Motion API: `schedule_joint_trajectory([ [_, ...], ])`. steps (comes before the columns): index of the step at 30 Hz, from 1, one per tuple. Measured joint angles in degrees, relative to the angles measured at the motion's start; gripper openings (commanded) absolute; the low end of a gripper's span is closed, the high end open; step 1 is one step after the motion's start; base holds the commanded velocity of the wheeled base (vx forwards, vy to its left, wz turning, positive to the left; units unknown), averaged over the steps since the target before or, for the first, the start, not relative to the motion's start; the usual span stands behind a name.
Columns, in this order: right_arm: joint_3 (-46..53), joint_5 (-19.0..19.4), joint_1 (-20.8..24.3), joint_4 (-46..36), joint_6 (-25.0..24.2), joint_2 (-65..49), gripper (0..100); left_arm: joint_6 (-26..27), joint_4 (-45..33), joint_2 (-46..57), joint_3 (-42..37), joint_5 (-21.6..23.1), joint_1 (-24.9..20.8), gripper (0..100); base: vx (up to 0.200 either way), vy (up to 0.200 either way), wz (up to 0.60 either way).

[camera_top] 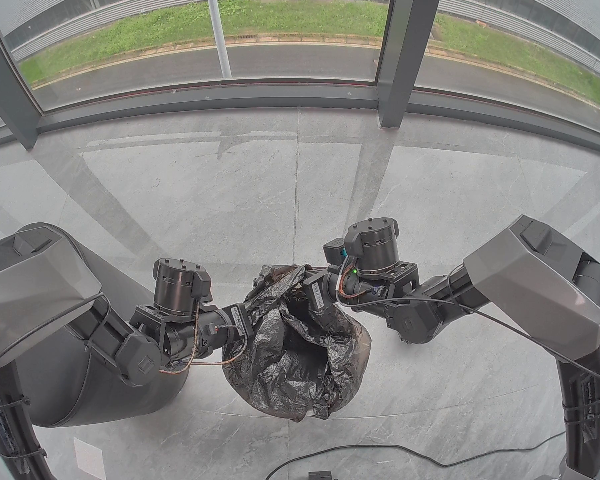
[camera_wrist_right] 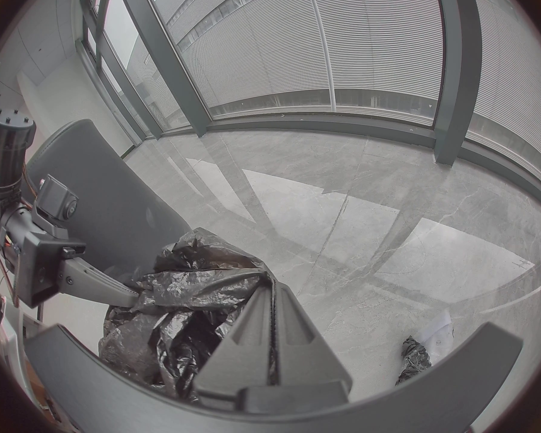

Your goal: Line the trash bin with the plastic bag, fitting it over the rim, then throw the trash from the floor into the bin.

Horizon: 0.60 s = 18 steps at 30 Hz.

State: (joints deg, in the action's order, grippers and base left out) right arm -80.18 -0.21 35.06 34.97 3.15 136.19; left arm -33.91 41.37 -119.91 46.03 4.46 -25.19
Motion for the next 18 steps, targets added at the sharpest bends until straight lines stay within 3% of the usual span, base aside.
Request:
schedule_joint_trajectory([
  [18, -0.9, -0.5, -2.0, 0.0, 3.1, 2.0, 0, 0.0, 0.0, -0.2, -0.1, 0.1, 0.9, 0, 0.000, 0.000, 0.00],
])
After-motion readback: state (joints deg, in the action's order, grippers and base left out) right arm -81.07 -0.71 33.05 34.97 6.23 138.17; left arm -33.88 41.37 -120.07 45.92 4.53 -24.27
